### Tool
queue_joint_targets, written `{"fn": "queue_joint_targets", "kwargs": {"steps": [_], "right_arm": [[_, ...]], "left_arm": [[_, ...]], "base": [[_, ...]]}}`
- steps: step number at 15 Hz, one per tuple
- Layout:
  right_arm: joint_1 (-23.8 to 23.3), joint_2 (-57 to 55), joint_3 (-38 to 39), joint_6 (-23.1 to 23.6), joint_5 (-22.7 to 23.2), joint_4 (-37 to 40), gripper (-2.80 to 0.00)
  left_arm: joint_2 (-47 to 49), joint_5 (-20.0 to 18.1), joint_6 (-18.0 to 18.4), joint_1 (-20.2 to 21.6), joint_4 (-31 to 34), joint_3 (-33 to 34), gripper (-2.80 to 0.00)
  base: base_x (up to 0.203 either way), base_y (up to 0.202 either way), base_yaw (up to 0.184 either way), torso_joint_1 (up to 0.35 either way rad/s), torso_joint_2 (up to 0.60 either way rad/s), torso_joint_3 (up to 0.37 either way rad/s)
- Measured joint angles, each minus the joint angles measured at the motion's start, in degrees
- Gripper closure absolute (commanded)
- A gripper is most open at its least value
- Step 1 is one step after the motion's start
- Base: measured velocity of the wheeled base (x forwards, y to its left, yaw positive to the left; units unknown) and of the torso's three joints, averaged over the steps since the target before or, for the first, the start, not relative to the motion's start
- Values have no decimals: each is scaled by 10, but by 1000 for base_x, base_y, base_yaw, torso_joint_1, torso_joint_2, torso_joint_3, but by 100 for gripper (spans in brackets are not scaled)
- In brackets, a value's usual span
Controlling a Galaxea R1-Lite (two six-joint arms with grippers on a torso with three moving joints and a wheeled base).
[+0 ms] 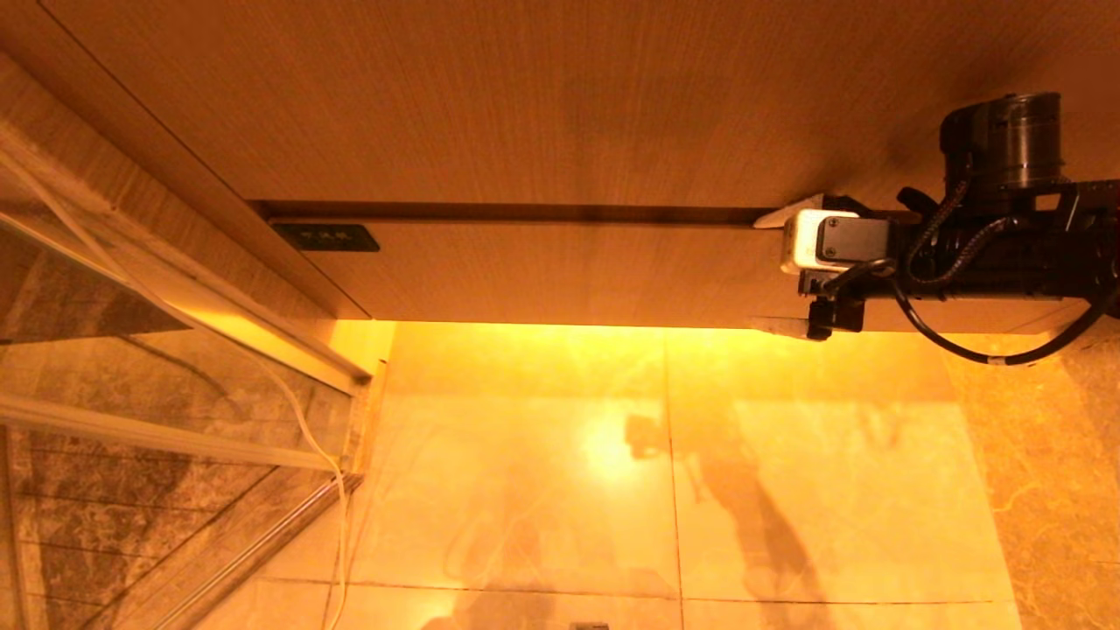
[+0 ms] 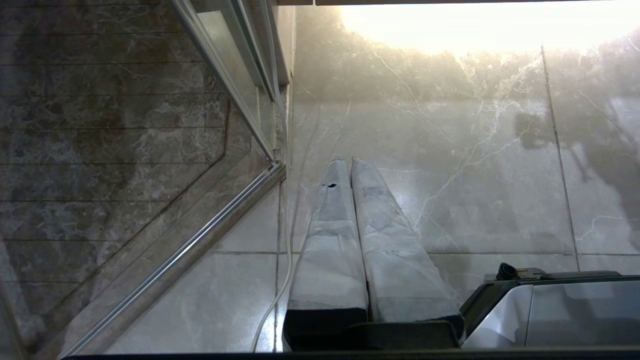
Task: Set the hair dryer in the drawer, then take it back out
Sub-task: Pull open the drawer
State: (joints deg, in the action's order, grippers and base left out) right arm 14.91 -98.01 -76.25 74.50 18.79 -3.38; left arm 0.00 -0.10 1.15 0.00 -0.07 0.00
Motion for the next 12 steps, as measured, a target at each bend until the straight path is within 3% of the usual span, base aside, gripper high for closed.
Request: {"fn": "queue_joint_targets", "kwargs": {"steps": [6, 10, 12], "right_arm": [[0, 20, -3, 16, -49, 12, -280], [-1, 47, -1, 1, -102, 54, -280], [-1, 62, -1, -22, -105, 64, -280]], "left_arm": [[0, 0, 0, 0, 0, 0, 0], [0, 0, 0, 0, 0, 0, 0], [0, 0, 0, 0, 0, 0, 0]], "base": [[0, 0, 0, 0, 0, 0], [0, 0, 0, 0, 0, 0], [0, 0, 0, 0, 0, 0]]}}
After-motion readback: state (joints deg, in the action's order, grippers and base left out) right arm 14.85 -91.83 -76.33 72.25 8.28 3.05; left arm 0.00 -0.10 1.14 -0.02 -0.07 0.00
